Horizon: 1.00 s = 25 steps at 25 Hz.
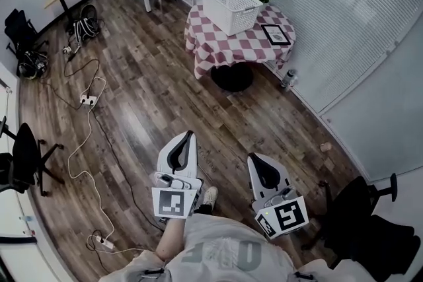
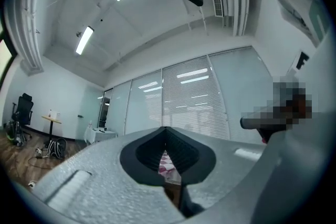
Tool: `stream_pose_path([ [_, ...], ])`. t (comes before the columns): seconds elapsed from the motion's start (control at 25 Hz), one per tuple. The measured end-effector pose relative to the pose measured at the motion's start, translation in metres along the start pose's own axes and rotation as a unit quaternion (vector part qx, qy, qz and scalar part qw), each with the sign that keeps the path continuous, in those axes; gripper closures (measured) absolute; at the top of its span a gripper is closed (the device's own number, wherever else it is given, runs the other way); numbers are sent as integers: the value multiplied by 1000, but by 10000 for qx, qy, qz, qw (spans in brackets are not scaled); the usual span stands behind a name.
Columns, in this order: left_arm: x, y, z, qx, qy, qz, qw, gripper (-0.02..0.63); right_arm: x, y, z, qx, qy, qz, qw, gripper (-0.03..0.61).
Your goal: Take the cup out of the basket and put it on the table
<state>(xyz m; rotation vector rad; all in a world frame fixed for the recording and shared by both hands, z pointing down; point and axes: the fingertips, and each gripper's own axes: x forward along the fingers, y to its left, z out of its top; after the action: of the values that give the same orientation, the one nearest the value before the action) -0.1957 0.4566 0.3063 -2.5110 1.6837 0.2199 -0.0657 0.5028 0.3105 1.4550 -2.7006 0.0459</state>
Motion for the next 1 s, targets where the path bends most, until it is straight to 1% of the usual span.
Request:
stream_pose_path([
  [0.12,30,15,1,67,-8,5,10000,611,24,-23,0,145,20,-106,9998,569],
  [0.24,61,20,2,57,-41,-162,9998,611,40,-51,-2,305,-16,-303,9991,569],
  [0.36,98,15,2,116,-64,-298,9995,611,54,-83,-5,284,24,-486,9984,569],
  [0.52,146,-3,-5,418,96,-487,9979,611,71,-126,-10,162,88,-568,9982,569],
  [0.6,178,-11,-12,660,101,-551,9963,611,84,-155,-16,357,69,-565,9977,569],
  [0.68,211,-13,-18,901,136,-426,9949,611,99,-185,-18,642,0,-501,9967,569],
  [0.72,227,-12,-18,946,164,-326,9948,611,106,-197,-16,705,-45,-435,9966,569],
  [0.8,258,-5,-13,952,147,-139,9953,611,121,-219,-7,605,-133,-290,9977,569],
  [0.88,288,0,-1,1050,29,26,9945,611,138,-245,3,393,-200,-199,9988,569],
  [0.96,312,0,7,1126,-122,134,9935,611,153,-270,11,295,-279,-145,9991,569],
  [1.0,321,-1,7,1088,-153,160,9938,611,159,-282,15,299,-334,-126,9989,569],
])
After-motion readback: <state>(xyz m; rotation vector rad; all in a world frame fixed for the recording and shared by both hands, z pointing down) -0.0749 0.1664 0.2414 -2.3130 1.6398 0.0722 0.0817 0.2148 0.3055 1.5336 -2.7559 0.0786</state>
